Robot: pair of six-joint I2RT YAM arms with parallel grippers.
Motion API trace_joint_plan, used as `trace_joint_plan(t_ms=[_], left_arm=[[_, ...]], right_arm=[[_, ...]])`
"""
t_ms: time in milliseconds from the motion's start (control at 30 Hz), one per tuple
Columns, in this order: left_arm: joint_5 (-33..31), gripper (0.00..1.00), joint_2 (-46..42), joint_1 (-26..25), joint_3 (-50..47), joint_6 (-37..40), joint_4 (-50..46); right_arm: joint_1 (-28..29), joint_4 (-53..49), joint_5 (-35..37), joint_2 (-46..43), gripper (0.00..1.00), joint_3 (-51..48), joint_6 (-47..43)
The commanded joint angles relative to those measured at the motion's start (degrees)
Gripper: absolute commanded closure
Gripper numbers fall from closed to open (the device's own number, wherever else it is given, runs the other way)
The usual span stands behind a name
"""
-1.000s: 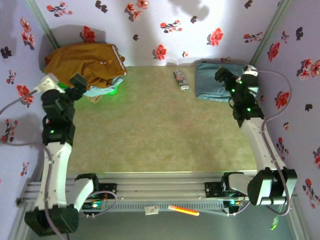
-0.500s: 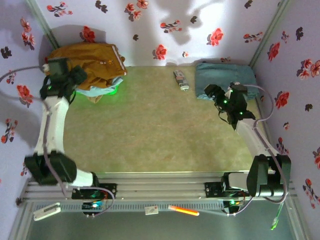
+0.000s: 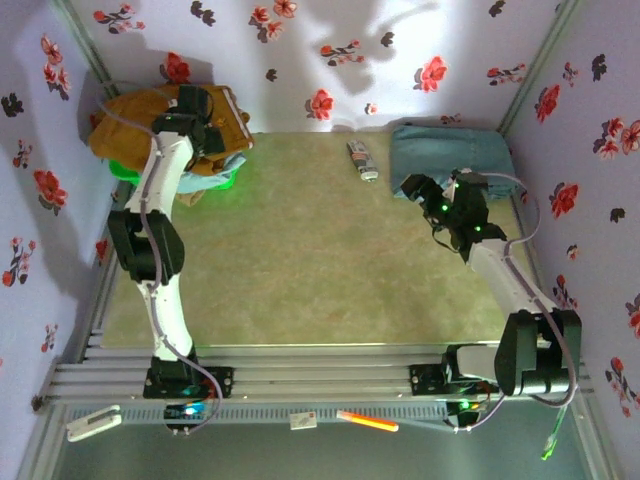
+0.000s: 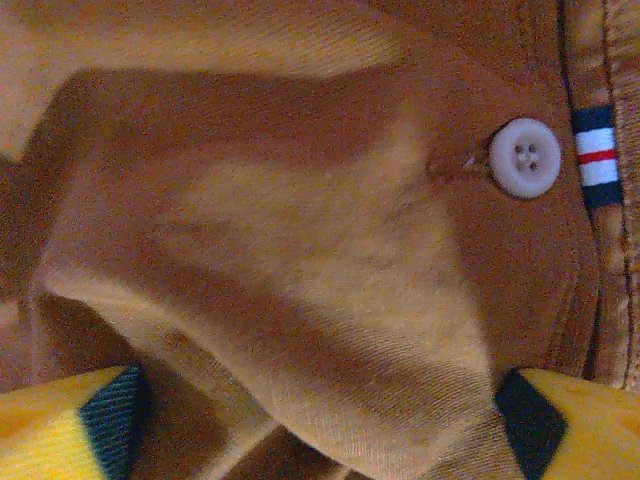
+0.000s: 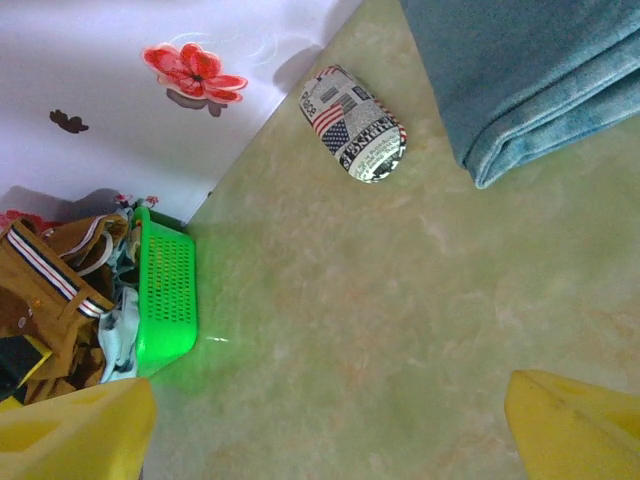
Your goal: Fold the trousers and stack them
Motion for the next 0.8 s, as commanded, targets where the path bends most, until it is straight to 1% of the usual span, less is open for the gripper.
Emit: trace_joint_plan(t_ms=[0, 33, 67, 133, 167, 300, 400, 533, 667, 767], left_arm=[[-3.9, 0.28, 3.8, 0.8, 2.2, 2.6, -1.4], [-4.3, 0.41, 4.4, 0.9, 2.5, 3.2, -1.1], [-5.2, 0.59, 4.8, 0.9, 2.5, 3.8, -1.2], [-6.8, 0.87, 4.7, 0.9, 2.1, 5.0, -1.2], [-7.6, 1.00, 4.1, 0.9, 1.4, 5.5, 0.4], [-7.5, 1.00, -1.2, 0.8, -2.4, 6.4, 3.5], [-6.7, 1.00, -7.5, -1.2, -3.8, 7.7, 6.1], [-6.6, 1.00, -13.0, -6.5, 0.3, 9.4, 4.9], [-4.4, 1.00, -17.1, -11.6, 3.7, 9.0, 3.1], [-2.5, 1.00, -19.8, -17.1, 4.6, 9.3, 3.6]], right_arm=[[0.4, -2.2, -0.5, -2.6, 0.08, -0.1, -1.9], [0.3, -3.0, -0.3, -3.0, 0.08, 0.1, -2.3], [0.3, -3.7, -0.2, -3.5, 0.08, 0.4, -2.7], [0.3, -5.1, -0.1, -4.1, 0.08, 0.9, -3.5], [0.2, -5.9, 0.1, -4.4, 0.08, 1.3, -3.8], [0.2, -6.5, 0.8, -5.4, 0.08, 1.8, -4.3], [0.1, -6.4, 0.8, -4.8, 0.09, 2.4, -4.1], [0.2, -5.5, 0.5, -3.4, 0.10, 3.2, -3.5], [0.2, -3.9, -0.2, -2.3, 0.12, 3.8, -2.4], [0.3, -3.8, -0.1, -1.9, 0.12, 4.4, -2.7]])
